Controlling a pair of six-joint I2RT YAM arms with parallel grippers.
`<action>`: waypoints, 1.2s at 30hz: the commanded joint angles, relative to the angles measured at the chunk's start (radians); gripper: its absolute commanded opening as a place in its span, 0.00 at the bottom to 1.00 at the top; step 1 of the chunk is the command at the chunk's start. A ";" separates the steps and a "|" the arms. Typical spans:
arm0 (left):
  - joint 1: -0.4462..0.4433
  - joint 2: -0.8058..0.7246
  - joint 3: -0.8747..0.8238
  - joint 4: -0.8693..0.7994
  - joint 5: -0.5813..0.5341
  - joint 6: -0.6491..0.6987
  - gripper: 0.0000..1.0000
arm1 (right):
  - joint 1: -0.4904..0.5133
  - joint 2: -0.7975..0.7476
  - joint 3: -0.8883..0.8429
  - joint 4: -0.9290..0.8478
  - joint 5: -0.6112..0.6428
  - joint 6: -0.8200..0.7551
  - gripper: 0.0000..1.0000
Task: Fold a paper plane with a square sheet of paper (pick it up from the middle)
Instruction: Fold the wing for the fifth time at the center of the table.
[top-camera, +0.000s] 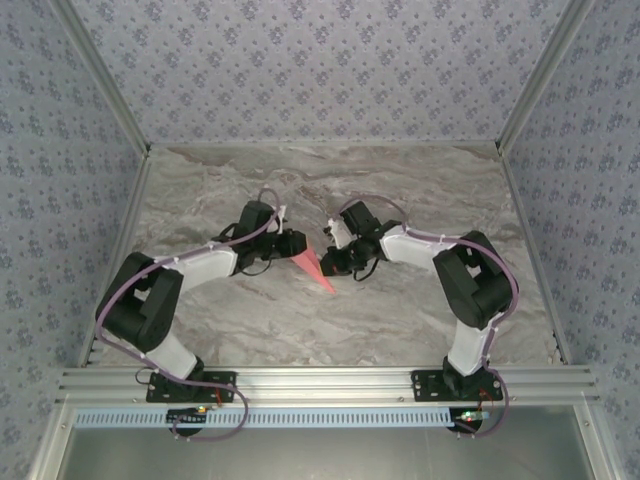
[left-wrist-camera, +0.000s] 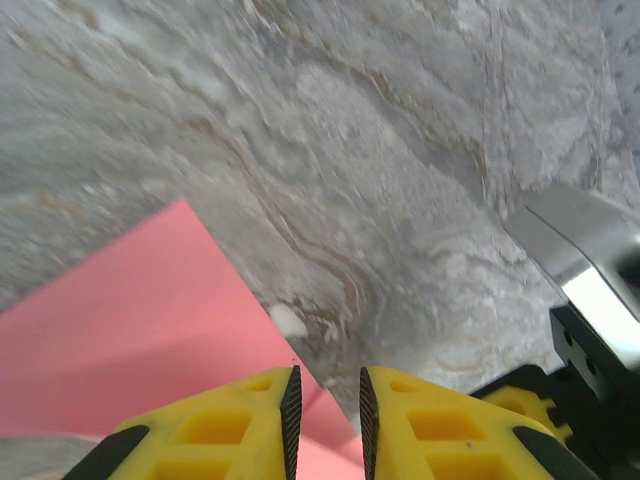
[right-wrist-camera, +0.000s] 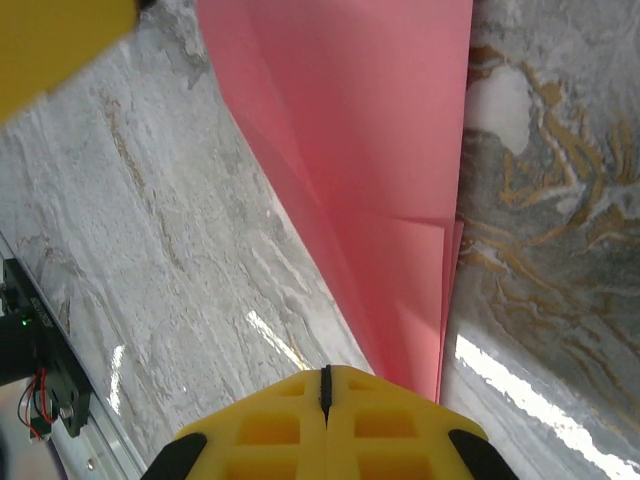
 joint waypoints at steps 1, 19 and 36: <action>-0.033 -0.039 -0.040 0.045 -0.012 -0.037 0.24 | 0.010 -0.002 -0.033 -0.069 -0.011 0.012 0.00; -0.065 -0.092 -0.159 0.150 -0.050 -0.119 0.24 | 0.056 0.003 0.008 -0.052 0.027 -0.006 0.00; -0.096 0.033 -0.150 0.267 0.010 -0.144 0.21 | -0.012 0.080 -0.047 0.070 0.025 0.119 0.00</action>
